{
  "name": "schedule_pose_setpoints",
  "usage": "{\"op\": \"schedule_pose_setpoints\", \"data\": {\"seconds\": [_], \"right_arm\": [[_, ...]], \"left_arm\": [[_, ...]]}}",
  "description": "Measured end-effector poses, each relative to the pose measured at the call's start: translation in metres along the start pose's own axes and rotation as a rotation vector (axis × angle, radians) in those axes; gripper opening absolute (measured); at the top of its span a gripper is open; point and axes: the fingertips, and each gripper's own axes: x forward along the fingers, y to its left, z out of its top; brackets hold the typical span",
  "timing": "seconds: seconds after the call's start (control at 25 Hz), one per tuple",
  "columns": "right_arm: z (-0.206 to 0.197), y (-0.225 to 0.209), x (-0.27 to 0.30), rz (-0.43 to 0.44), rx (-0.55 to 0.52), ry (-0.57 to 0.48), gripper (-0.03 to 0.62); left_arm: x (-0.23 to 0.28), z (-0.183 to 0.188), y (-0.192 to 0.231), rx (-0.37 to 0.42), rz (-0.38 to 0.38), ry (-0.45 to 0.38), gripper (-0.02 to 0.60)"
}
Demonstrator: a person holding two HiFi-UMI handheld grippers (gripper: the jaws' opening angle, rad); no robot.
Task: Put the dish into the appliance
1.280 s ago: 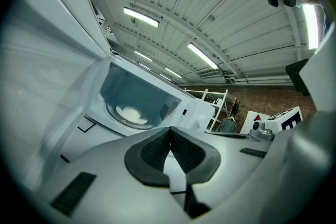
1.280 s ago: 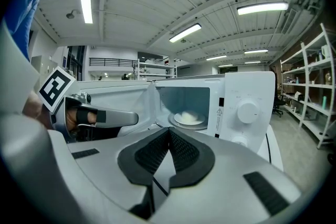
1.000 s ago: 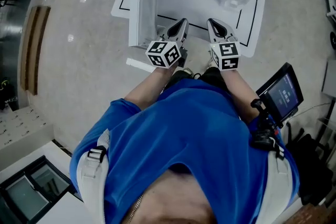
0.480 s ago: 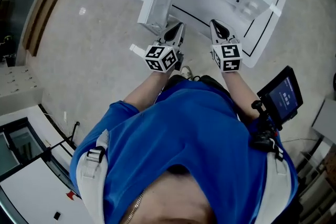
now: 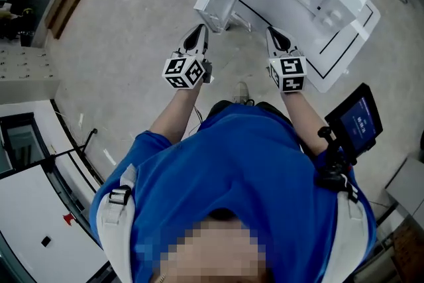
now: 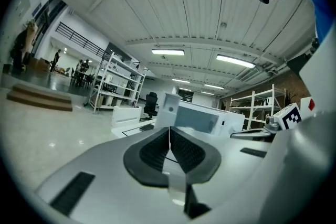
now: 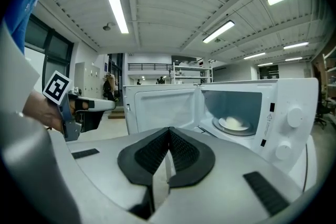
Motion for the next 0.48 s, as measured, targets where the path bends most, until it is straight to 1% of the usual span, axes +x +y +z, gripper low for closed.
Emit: {"op": "schedule_pose_setpoints", "data": {"seconds": [0.12, 0.28, 0.36, 0.48], "right_arm": [[0.003, 0.006, -0.005, 0.01, -0.008, -0.007, 0.003], [0.005, 0.007, -0.006, 0.011, -0.013, -0.012, 0.003], [0.008, 0.007, -0.005, 0.008, -0.018, -0.016, 0.002], [0.011, 0.004, -0.005, 0.0, -0.024, -0.018, 0.003]], "left_arm": [[-0.009, 0.014, 0.016, 0.032, 0.006, -0.023, 0.008], [-0.005, 0.024, 0.025, 0.082, -0.047, -0.026, 0.011], [-0.001, 0.029, 0.026, 0.094, -0.084, -0.026, 0.051], [0.008, 0.032, 0.023, 0.11, -0.134, -0.019, 0.074]]}}
